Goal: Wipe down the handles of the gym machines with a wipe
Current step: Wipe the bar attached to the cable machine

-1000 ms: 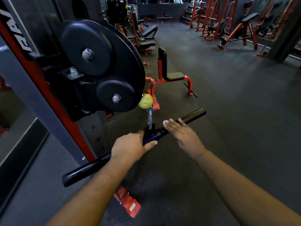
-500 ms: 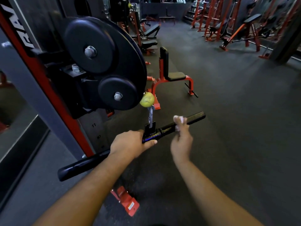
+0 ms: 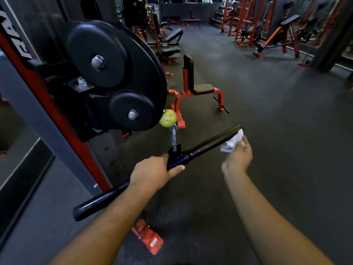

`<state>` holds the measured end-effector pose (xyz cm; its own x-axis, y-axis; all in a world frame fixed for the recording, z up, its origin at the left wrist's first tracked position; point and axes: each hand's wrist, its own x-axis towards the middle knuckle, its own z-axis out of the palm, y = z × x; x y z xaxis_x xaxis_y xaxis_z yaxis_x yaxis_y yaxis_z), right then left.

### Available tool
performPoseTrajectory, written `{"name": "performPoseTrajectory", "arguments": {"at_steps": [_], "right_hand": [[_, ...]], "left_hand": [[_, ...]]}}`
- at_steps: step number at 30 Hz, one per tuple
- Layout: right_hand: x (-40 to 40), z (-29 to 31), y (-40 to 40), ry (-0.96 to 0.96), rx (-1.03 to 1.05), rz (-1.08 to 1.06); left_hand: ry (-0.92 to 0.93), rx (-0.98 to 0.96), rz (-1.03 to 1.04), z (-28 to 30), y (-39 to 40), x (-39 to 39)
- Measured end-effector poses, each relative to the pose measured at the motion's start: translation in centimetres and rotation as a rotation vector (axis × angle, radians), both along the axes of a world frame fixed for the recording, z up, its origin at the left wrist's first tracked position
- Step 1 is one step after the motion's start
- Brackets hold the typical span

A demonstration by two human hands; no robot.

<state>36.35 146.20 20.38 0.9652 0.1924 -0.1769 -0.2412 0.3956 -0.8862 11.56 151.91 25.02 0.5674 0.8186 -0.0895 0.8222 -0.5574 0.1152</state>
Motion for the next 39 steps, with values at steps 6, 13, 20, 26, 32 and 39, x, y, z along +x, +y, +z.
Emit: {"name": "performPoseTrajectory", "arguments": {"at_steps": [6,13,20,26,32,39], "right_hand": [[-10.7,-0.1,1.0,0.366,0.264,0.319],[-4.7,2.4,2.2,0.420,0.231,0.151],[-5.9,2.9,3.4,0.471,0.047,0.309],[-8.8,1.3,3.0,0.562,0.173,0.388],[1.6,3.7,5.4,0.382,0.060,0.181],[-8.2,-1.3,2.6,-0.388,-0.167,0.159]], "left_hand": [[-0.069,0.013,0.026,-1.1,0.2,0.3],[-0.033,-0.004,0.036,-0.8,0.2,0.3],[-0.088,-0.036,0.065,-1.1,-0.1,0.7],[-0.053,0.005,0.064,-0.7,0.4,0.5],[-0.104,-0.104,0.079,-1.1,-0.3,1.0],[-0.167,-0.142,0.077,-1.1,-0.3,0.9]]}}
